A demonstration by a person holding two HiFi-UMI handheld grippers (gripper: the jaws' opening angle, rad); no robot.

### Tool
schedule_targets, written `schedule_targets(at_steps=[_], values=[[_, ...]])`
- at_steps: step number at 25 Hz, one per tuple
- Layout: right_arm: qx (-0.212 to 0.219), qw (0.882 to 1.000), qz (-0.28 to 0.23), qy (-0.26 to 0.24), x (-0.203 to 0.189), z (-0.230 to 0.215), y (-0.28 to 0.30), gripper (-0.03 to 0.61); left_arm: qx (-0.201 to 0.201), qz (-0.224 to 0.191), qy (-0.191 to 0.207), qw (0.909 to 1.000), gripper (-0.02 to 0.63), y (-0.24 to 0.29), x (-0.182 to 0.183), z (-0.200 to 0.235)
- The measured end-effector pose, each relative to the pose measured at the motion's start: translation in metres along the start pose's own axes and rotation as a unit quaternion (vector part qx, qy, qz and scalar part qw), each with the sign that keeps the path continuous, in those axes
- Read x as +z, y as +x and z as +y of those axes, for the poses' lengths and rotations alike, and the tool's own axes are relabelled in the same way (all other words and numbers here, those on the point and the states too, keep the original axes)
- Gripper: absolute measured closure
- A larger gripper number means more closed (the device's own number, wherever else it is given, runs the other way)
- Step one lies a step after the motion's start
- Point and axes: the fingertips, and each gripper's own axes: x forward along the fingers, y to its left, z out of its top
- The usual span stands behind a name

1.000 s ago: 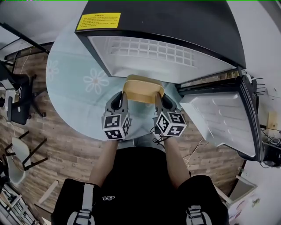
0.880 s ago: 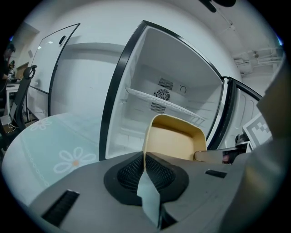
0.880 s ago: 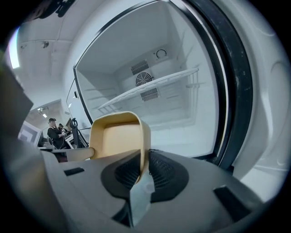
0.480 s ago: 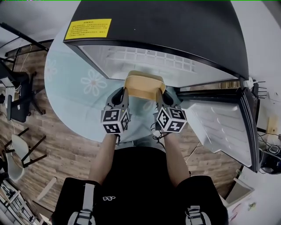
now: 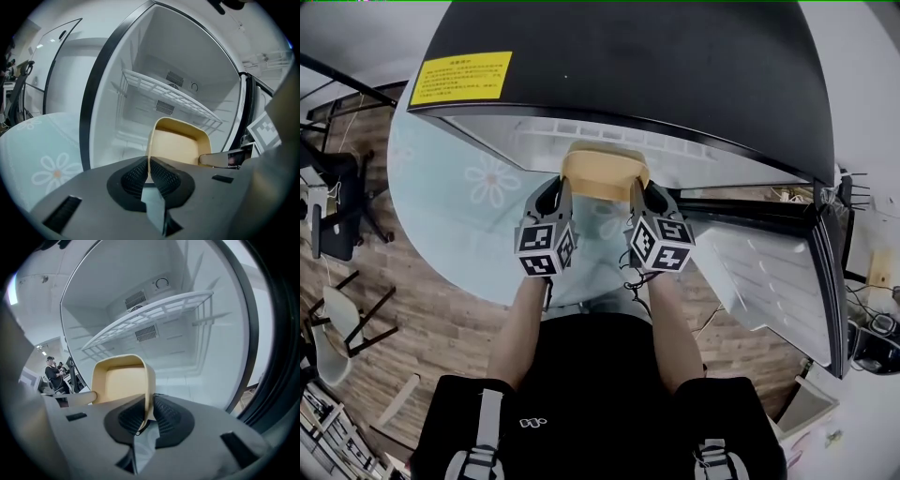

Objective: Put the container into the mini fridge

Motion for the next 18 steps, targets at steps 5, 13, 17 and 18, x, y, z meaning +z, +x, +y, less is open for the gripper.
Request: schedule_targets(at_steps=[5,13,17,18], values=[[0.000,1.000,0.003,0.004,0.003,-0.006,0.012,0.537,-0.008,-0.008,-0.001,0.9999,0.589,0.013,0.005,0.002],[-0.003,1.000,0.013,0.005,0.004,-0.015,0.032,0.537,-0.004,-0.008,0.011,0.9999,0.588,0.033,0.010,0.006],[-0.006,1.000,0.022,0.005,0.001,-0.019,0.040,0.538,0.003,0.005,0.004,1.0000,0.588,0.039,0.002,0.008],[-0.007,1.000,0.024,0.007,0.000,-0.021,0.042,0.539,0.004,0.008,0.001,1.0000,0.588,0.041,0.000,0.009]])
